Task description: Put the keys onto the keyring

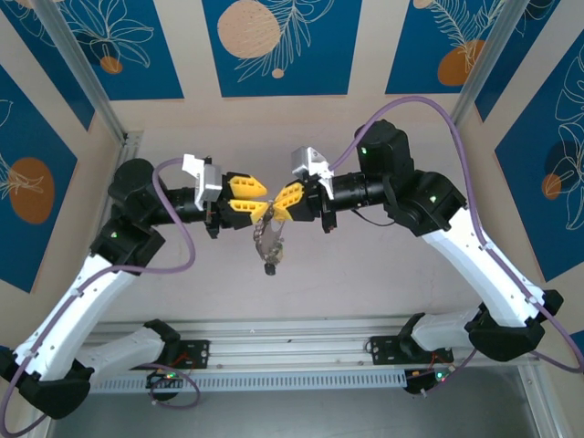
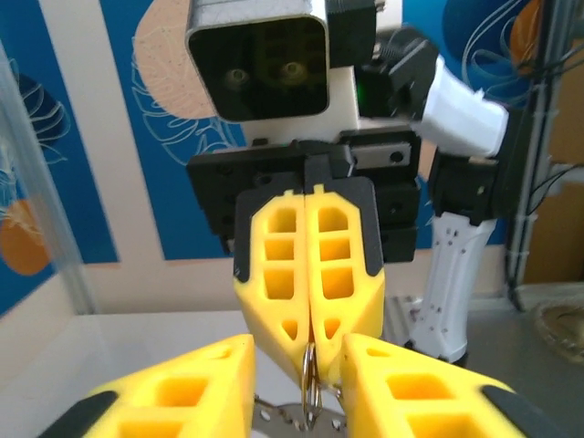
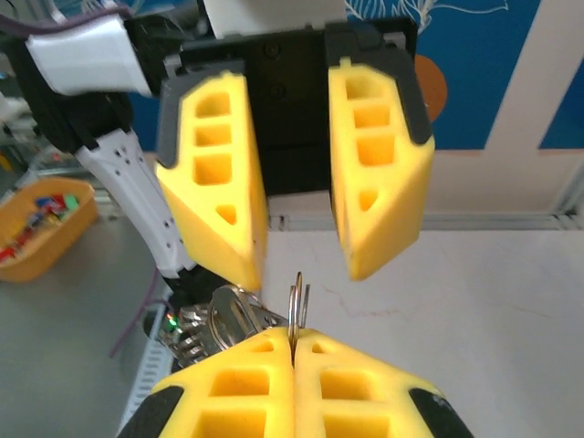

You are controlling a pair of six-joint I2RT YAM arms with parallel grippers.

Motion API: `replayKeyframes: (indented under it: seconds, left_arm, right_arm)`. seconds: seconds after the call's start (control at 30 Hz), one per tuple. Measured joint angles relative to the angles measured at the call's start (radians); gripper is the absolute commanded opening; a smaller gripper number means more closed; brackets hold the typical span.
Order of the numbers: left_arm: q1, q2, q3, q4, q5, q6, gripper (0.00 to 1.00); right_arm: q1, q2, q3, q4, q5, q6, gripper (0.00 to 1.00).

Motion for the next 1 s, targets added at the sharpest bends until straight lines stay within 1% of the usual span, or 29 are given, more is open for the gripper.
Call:
replayKeyframes:
  seconds: [0.1,0.2,0.3,0.4,0.57,0.67,1.0]
  left_arm:
    - [0.000,0.000,0.096,-0.171,-0.035,0.110,0.36]
    - [0.000,0.005,0.193,-0.342,-0.069,0.214,0.33]
    - [0.000,0.024,0.270,-0.470,-0.095,0.295,0.32]
    - [0.000,0.044,0.310,-0.557,-0.106,0.348,0.28]
    - [0.000,0.073,0.315,-0.635,-0.121,0.395,0.26]
    - [0.000,0.080,0.314,-0.641,-0.126,0.401,0.26]
    - [0.000,0.080,0.313,-0.642,-0.147,0.418,0.25]
  right_arm:
    - [0.021,0.048,0.117,-0.125,0.089,-0.071,0.00]
    - [0.049,0.090,0.210,-0.222,0.183,-0.128,0.00]
    - [0.079,0.122,0.271,-0.307,0.256,-0.163,0.00]
    - [0.110,0.172,0.345,-0.373,0.322,-0.188,0.00]
    - [0.138,0.258,0.452,-0.443,0.364,-0.195,0.00]
    - [0.151,0.296,0.495,-0.465,0.373,-0.195,0.00]
    - [0.173,0.326,0.545,-0.494,0.349,-0.194,0.00]
